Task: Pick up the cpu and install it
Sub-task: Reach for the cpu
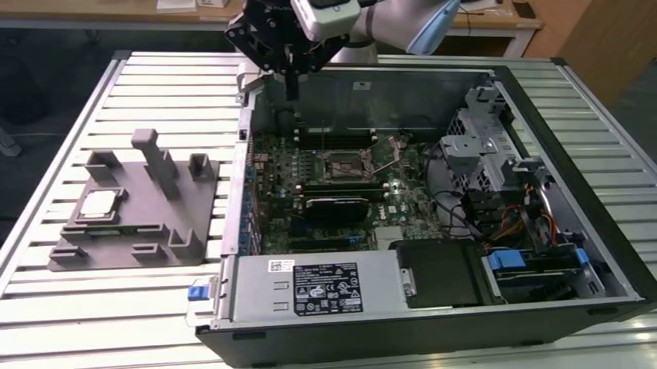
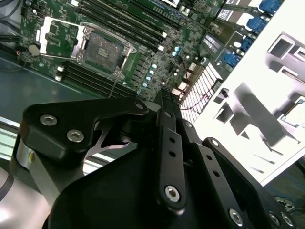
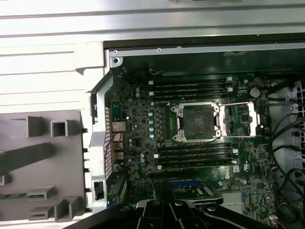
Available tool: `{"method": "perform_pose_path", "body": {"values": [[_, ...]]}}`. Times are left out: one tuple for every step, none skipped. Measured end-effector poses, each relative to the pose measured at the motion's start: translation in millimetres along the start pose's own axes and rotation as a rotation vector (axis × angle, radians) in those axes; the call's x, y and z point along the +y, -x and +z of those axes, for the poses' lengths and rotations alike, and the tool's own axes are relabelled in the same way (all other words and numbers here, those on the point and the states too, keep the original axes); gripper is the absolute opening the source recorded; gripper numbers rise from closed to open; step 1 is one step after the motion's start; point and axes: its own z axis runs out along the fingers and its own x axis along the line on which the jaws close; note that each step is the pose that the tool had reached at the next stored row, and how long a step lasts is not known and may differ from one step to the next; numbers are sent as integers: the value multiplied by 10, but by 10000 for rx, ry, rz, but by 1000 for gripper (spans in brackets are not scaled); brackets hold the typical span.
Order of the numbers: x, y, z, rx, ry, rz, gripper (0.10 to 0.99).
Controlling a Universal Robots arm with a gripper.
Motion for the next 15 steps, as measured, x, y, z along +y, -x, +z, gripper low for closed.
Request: {"method": "perform_pose_path", "body": {"values": [[-1,-16,0,0,0,0,106],[-2,-32,-1,0,0,1,106],[-4,-49,-2,0,0,0,106],[-5,-68,-2,0,-1,0,106],[-6,-86,-3,1,0,0,106],[-8,-103,-3,1,-1,-1,106],[-9,-120,-4,1,-1,-1,106],[-11,-141,-4,1,-1,-1,106],[-12,-161,-5,0,0,0,106],[-13,-179,-5,0,0,0,106],[-15,-198,-5,0,1,1,106],[-16,-217,-6,0,0,0,106],[-18,-240,-7,0,0,0,106],[-19,-257,-7,0,0,-1,106],[-21,-275,-7,-1,1,-1,106]]}}
